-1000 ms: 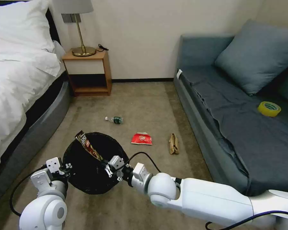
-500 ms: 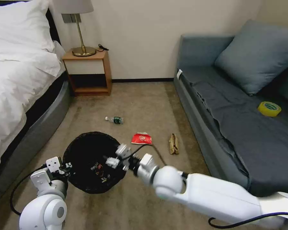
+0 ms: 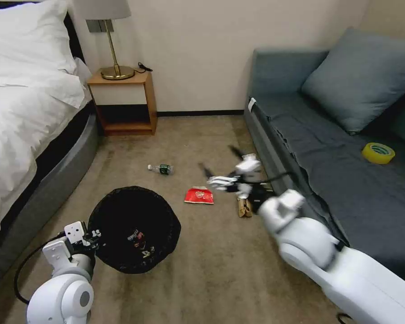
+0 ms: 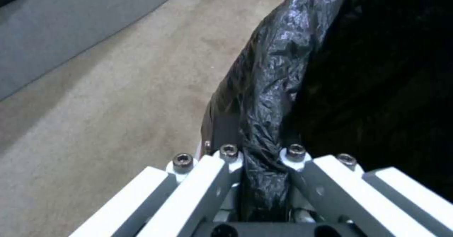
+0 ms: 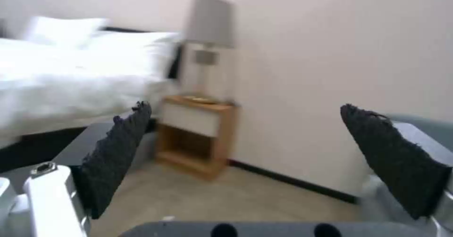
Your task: Pick up the trash bin, then pick up the garbage on the floor and place it into the trash bin.
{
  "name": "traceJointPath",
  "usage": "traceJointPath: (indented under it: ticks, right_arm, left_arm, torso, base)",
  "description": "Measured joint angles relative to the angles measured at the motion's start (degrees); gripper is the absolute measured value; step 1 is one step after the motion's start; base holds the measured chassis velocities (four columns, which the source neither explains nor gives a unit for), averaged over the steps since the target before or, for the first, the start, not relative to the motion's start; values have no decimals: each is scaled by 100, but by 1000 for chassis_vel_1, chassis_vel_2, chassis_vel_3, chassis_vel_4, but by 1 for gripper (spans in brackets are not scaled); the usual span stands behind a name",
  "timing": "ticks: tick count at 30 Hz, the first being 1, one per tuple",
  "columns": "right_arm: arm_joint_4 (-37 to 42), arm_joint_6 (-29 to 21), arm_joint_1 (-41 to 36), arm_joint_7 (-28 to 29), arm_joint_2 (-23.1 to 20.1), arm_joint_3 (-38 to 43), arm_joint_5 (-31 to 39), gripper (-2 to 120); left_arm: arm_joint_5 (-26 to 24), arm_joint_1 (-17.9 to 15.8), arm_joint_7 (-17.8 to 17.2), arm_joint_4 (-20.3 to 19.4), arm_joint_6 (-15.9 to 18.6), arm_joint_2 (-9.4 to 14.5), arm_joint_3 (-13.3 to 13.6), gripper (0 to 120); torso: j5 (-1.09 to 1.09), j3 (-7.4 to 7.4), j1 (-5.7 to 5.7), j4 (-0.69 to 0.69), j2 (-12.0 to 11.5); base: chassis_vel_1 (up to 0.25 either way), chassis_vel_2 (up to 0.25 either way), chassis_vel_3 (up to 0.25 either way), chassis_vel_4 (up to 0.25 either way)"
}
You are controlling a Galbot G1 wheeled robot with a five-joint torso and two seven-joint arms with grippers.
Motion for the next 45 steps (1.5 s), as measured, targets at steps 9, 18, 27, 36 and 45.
traceJointPath:
  ticks: [9,18,27,36,45]
  right_arm:
    - [457,74,-1943,288,1209,651,-1578,100]
    - [259,524,-2407,69,2292,457,-2291,100]
    - [159,630,-2448,-6,2366,415,-2366,100]
    - [62,642,-2380,-9,2269,411,-2330,100]
    - [-102,619,-2230,-1,2130,370,-2277,100]
  left_arm:
    - [18,-4,-3,-95,-10,-89,-9,3]
    - [13,23,-5,-154,-22,-84,-82,3]
    - [4,21,-5,-179,-33,-75,-104,3]
    - [-2,-8,-3,-145,-44,-68,-112,3]
    - [-5,-42,-2,-68,-67,-69,-122,3]
  torso:
    - [-2,0,0,-1,0]
    - [-2,0,0,-1,0]
    - [-1,0,-1,-1,0]
    - [1,1,1,-1,0]
    - [-1,1,1,-1,0]
  base:
    - [0,0,0,0]
    - [0,0,0,0]
    - [-28,27,26,-20]
    - [-182,176,172,-187]
    - [-155,149,155,-153]
